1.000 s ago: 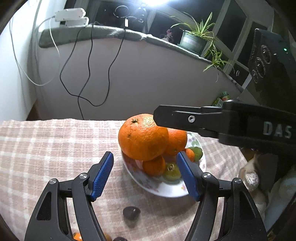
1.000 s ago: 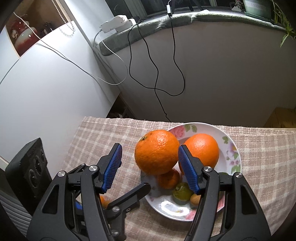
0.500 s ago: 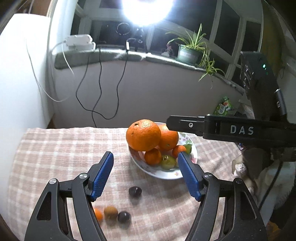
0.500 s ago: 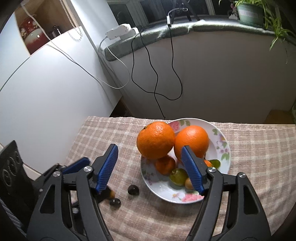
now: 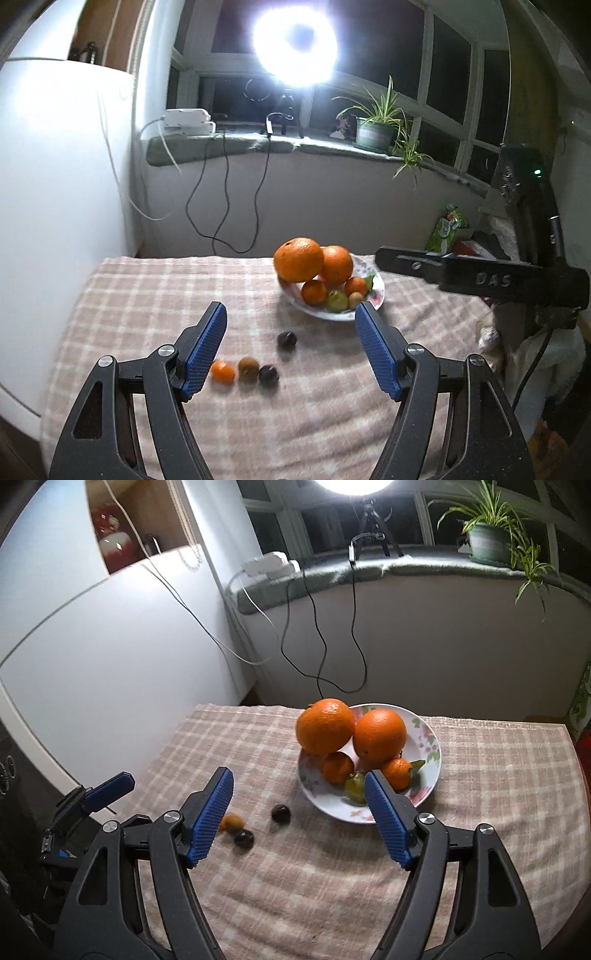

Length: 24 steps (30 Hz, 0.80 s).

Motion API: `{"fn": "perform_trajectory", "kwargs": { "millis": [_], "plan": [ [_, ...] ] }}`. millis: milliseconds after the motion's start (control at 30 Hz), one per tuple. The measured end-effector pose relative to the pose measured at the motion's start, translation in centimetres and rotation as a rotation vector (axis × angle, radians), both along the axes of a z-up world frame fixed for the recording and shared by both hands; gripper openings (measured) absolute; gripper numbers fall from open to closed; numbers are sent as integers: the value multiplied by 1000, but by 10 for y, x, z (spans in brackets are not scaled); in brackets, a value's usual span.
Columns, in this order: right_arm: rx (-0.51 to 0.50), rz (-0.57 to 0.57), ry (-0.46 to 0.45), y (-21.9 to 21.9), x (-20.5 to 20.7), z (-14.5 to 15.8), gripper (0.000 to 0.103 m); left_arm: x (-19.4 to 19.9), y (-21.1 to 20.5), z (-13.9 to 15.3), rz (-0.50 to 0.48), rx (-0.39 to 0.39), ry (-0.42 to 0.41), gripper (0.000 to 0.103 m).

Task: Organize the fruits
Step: 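Withdraw both tools from the plate toward the remaining small fruits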

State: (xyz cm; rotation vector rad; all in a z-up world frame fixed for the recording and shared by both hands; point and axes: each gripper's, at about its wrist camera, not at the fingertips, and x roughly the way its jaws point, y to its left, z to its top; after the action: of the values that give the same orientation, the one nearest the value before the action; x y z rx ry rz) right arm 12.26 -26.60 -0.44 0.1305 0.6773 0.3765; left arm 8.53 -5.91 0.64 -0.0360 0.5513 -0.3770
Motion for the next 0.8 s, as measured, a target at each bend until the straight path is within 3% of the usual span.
{"fn": "perform_trajectory", "kwargs": {
  "millis": [300, 500, 700, 800],
  "plan": [
    [-2, -13, -81, 2, -41, -5, 95, -32, 51, -35, 79, -25, 7, 72],
    [-60, -1, -39, 3, -66, -14, 95, -53, 78, -49, 130, -61, 44, 72],
    [-59, 21, -77, 7, -102, -7, 94, -73, 93, -51, 141, -94, 50, 72],
    [-77, 46, -103, 12, -114, -3, 92, -74, 96, -55, 135, -124, 71, 66]
  ]
}}
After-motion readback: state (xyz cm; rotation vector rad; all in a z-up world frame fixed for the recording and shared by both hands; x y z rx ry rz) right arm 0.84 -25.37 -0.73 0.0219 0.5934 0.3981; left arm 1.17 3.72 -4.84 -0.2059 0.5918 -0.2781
